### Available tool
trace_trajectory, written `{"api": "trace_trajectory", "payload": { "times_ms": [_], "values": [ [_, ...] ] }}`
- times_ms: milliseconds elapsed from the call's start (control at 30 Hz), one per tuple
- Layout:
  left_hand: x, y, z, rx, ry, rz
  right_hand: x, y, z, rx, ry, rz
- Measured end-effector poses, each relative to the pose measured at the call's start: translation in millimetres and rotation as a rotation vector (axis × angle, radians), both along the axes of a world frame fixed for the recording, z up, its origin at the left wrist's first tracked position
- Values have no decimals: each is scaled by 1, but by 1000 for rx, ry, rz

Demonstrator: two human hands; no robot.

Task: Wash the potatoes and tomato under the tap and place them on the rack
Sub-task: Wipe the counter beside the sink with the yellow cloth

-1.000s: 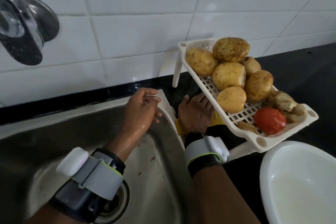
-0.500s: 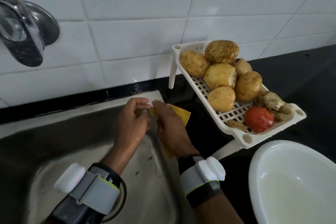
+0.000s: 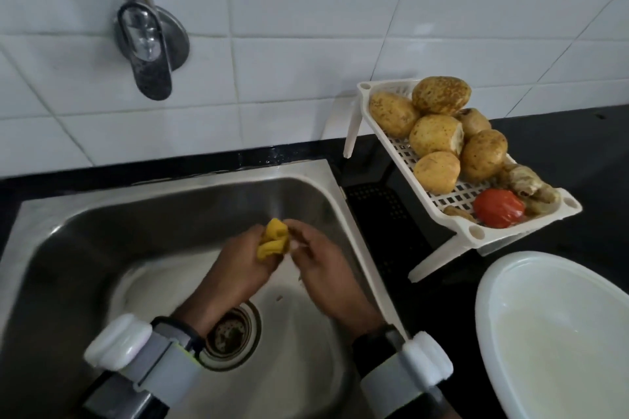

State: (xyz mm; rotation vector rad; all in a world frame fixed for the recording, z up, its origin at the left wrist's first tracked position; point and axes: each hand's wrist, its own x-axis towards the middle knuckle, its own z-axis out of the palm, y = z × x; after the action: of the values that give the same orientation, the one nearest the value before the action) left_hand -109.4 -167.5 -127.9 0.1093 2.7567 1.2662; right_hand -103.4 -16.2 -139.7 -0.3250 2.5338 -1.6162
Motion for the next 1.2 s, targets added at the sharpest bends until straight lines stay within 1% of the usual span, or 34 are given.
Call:
{"api": "trace_trajectory", "payload": {
  "times_ms": [33, 67, 100, 133, 167, 233, 300, 367, 400, 467, 533, 567, 633, 700, 800, 833, 900, 933, 967, 1000, 1067, 1100, 1133, 1167, 1200],
  "values": [
    [0, -4, -2, 14, -85, 14, 4, 3, -5, 242, 155, 119],
    [0, -5, -1, 87, -199, -7, 8, 4, -10, 447, 263, 231],
    [2, -4, 2, 155, -310, -51, 12, 2, -15, 579, 325, 300],
    [5, -1, 5, 188, -385, -105, 16, -1, -18, 647, 376, 299],
    [7, 2, 6, 147, -407, -168, 21, -4, -22, 683, 436, 256],
    [10, 8, 2, -50, -397, -216, 26, -9, -28, 758, 550, 155],
    [15, 15, -4, -266, -347, -215, 23, -11, -28, 908, 640, 109],
    [23, 21, -5, -423, -258, -178, 20, -16, -21, 1064, 632, 135],
    [26, 22, -6, -495, -198, -154, 19, -17, -16, 1092, 608, 161],
    [32, 21, -9, -585, -54, -158, 20, -18, -10, 1062, 542, 185],
    [32, 12, -14, -598, 182, -187, 26, -19, -2, 990, 442, 161],
    [30, 8, -18, -626, 243, -251, 26, -19, 1, 948, 396, 151],
    [27, 1, -22, -689, 298, -337, 28, -20, 2, 851, 178, 195],
    [28, -2, -22, -711, 345, -398, 30, -20, 2, 738, 31, 215],
    [28, -3, -20, -659, 373, -436, 28, -17, 1, 500, -198, 158],
    [28, -2, -20, -628, 371, -439, 28, -16, 2, 453, -244, 149],
    [28, 3, -23, -536, 354, -381, 25, -11, 0, 425, -251, 153],
    [28, 6, -24, -488, 320, -328, 24, -8, -1, 432, -243, 148],
    [28, 8, -24, -407, 229, -280, 23, -4, -2, 435, -247, 126],
    [27, 7, -21, -291, 63, -228, 23, -1, -4, 385, -297, 78],
    [26, 3, -15, 8, -285, -143, 24, 4, -6, 145, -472, -67],
    [27, 0, -12, 186, -402, -103, 24, 5, -6, 7, -542, -130],
    [29, -2, -11, 343, -464, -72, 24, 6, -6, -97, -582, -166],
    [30, -2, -9, 452, -473, -43, 25, 6, -7, -159, -600, -175],
    [32, -3, -8, 510, -457, -21, 25, 6, -7, -177, -585, -166]
  ]
}}
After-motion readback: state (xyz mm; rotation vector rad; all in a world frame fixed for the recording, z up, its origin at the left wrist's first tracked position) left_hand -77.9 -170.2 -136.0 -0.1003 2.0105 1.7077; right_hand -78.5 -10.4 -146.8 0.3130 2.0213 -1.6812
